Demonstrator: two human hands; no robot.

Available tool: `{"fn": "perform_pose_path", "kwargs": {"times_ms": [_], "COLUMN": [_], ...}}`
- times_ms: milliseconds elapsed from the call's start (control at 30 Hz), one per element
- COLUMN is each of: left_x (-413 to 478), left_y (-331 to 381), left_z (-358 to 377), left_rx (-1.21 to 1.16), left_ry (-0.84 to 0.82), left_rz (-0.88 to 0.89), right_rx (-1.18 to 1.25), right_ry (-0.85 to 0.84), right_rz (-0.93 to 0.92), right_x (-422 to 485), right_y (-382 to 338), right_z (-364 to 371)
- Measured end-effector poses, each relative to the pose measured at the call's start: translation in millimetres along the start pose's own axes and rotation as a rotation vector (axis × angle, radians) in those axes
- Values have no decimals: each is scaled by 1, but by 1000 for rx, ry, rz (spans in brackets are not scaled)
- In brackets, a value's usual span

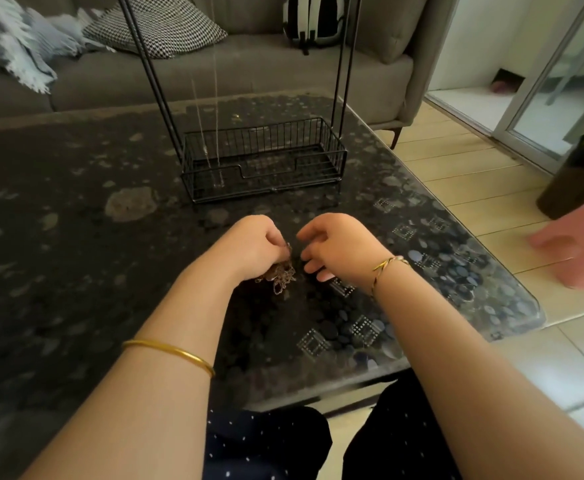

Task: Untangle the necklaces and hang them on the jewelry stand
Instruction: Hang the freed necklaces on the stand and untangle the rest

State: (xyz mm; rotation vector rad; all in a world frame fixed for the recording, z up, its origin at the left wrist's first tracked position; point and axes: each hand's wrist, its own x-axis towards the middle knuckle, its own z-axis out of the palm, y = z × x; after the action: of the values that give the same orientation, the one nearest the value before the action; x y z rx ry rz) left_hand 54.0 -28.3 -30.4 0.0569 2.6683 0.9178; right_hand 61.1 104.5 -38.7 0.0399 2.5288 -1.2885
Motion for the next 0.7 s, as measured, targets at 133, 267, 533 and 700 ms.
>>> {"fn": "perform_pose_path", "kwargs": {"times_ms": [133, 267, 533, 700], "left_x": [-1, -8, -19, -13], "left_y": [8, 14, 27, 39], "left_z": [-6, -14, -12, -4], "left_rx": [-215, -524, -980, -1121], "left_ry": [30, 145, 295, 389], "left_rz": [-41, -57, -77, -236], "right_rx": [209, 322, 250, 111], "right_ry": [-25, -89, 122, 314], "right_rz": [38, 44, -80, -90], "right_x": [3, 1, -15, -13], "right_y": [-4, -6, -6, -5], "right_z": [-4, -5, -8, -9]}}
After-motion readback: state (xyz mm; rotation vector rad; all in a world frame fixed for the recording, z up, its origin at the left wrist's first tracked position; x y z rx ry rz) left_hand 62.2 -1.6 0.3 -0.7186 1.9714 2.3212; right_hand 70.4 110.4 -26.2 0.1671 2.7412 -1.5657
